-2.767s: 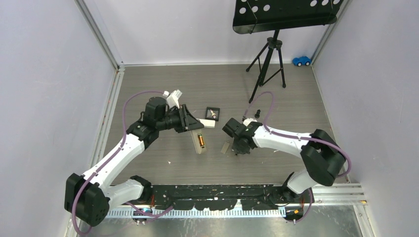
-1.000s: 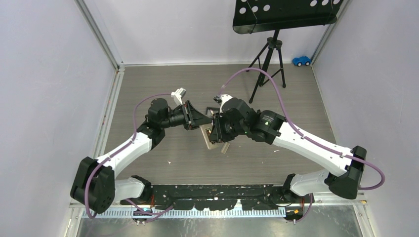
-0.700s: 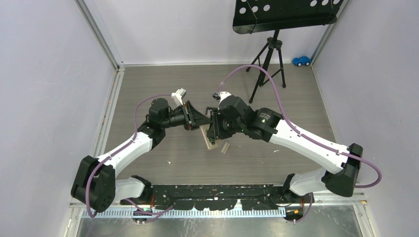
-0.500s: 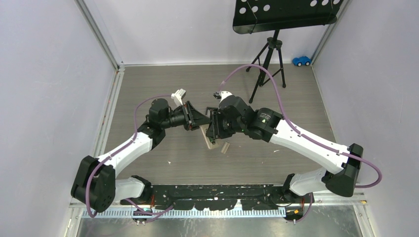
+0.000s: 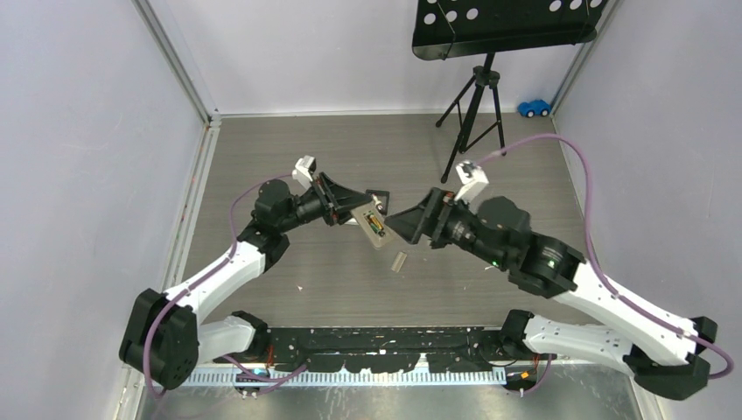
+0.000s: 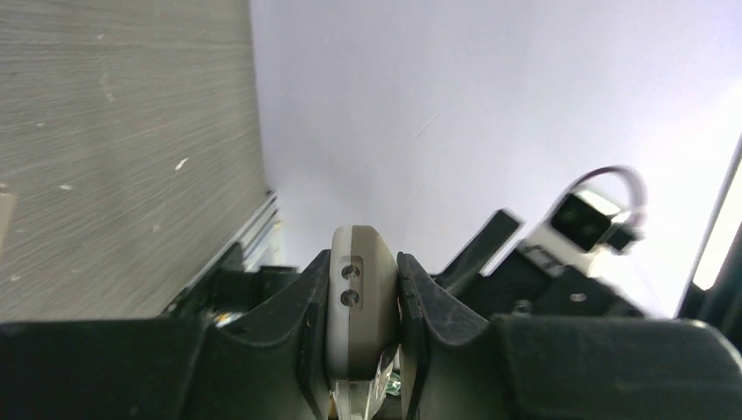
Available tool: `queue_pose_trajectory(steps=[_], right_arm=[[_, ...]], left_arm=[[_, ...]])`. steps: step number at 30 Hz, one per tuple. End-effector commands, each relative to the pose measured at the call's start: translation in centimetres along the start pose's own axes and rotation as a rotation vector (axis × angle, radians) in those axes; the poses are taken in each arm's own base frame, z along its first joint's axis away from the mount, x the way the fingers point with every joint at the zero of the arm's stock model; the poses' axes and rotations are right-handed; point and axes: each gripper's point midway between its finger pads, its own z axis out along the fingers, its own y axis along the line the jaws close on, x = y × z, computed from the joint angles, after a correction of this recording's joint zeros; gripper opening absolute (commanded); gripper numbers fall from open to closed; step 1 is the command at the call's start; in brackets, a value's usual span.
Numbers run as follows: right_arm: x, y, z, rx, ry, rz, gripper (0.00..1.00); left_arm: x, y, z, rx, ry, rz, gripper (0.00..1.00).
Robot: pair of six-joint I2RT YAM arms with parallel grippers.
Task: Load the batteries into the remote control
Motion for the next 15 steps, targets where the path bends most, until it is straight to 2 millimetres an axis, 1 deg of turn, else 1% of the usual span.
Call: queue_pose_trajectory(steps=[1,4,7,8,11,12,15], right_arm=[[-4.0,1.2,-1.7,-0.108,-0.241,0.219,0.85],[-4.1,1.4,-1.9,-0.176,-0.285,0.343,0.86],[-3.5,1.1,-1.1,-0.196,-0.281,0.412,0.86],[-3.5,1.5,-0.8,-0.216,-0.278,0.427,0.86],[-2.7,2.2,0.6,-0.244,-0.237,0.446,0.86],[-2.6,2.6,0.9,-0.262,-0.227,0.453,0.86],[-2.4,3.4,1.9,-0.314,-0.218,0.481,0.86]], left_arm=[[-2.2,-5.4,-1.1,0.156,-0.159,-0.072,0.00],[-3.3,-7.2,-1.6,0.215,-0.218,-0.118,0.00],[-3.4,-9.0,-2.0,0.263,-0.234,-0.127,0.00],[-3.3,-9.5,-2.1,0.274,-0.234,-0.122,0.00],[-3.1,-9.9,-2.5,0.266,-0.259,-0.086,0.00],[-3.0,-9.5,-2.6,0.242,-0.264,-0.086,0.00],[-3.0,-9.6,-3.0,0.250,-0.281,-0.076,0.00]])
